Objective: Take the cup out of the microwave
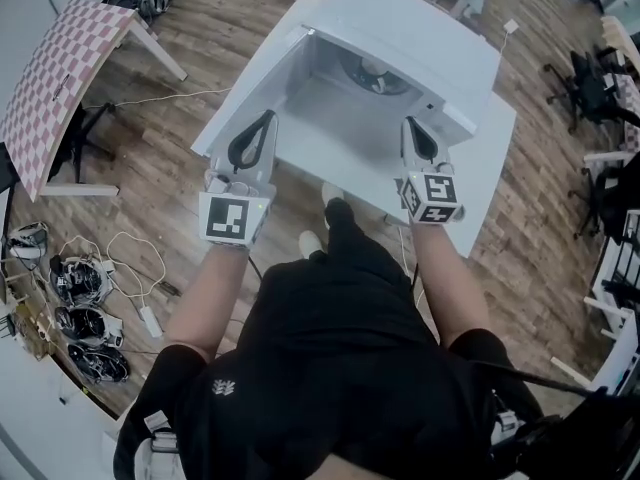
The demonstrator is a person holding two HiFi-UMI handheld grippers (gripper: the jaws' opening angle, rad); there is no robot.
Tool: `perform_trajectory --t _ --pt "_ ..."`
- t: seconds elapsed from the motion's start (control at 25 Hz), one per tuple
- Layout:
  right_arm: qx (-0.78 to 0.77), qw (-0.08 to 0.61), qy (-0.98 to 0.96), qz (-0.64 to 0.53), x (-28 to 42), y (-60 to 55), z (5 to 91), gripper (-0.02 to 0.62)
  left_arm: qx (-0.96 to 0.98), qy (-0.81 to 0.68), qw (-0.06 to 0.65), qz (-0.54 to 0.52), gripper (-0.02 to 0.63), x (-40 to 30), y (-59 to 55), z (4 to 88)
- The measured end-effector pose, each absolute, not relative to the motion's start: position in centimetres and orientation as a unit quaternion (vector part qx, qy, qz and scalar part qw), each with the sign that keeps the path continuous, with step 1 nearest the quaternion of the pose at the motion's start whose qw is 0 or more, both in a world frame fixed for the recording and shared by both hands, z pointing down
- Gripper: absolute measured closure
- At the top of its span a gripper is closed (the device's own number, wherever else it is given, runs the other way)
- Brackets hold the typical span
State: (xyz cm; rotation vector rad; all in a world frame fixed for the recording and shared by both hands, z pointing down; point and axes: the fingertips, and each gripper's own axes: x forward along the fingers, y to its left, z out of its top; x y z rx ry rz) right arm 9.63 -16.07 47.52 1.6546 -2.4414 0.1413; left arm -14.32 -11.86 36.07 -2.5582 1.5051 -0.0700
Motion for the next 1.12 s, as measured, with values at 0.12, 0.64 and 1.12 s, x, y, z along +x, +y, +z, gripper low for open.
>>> perform_trajectory --t 0.12,0.64,1.12 --pt "0.557 0.094 -0.823 0.06 9.9 -18.0 49.7 0.595 -0.858 0.505 0.084 -0.028 0.6 -13.5 -13.6 37.2" --pt "0.569 0.128 -0.81 0.064 8.3 -28.4 58.1 0.548 -0.865 0.495 0.054 -0.064 0.6 -11.6 -23.3 43.4" --pt "0.573 0.128 -0.804 0.094 7.1 -33.9 63.0 0.268 -0.875 0.478 0.025 -0.075 0.6 -9.9 -27.6 47.3"
